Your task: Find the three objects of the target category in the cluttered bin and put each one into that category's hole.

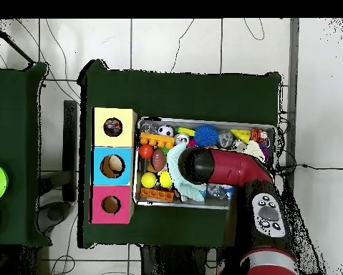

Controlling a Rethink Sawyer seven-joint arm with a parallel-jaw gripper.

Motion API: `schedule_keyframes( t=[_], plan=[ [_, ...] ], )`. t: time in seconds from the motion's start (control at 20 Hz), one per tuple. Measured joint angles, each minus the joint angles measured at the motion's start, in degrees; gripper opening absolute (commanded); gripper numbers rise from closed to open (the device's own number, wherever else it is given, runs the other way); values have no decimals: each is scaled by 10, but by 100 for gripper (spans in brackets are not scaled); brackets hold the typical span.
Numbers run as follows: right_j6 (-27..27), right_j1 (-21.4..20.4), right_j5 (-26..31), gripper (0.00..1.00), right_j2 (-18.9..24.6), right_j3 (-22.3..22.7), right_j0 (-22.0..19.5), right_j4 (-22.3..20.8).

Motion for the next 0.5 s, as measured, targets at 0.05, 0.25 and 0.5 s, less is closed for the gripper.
schedule_keyframes(
  t=[0.05,0.25,0.5],
  plan=[
    [0,-6,4,0,0,-1,6,1],
    [0,-22,21,0,0,-8,28,8],
    [0,-25,22,0,0,-12,43,10]
  ],
)
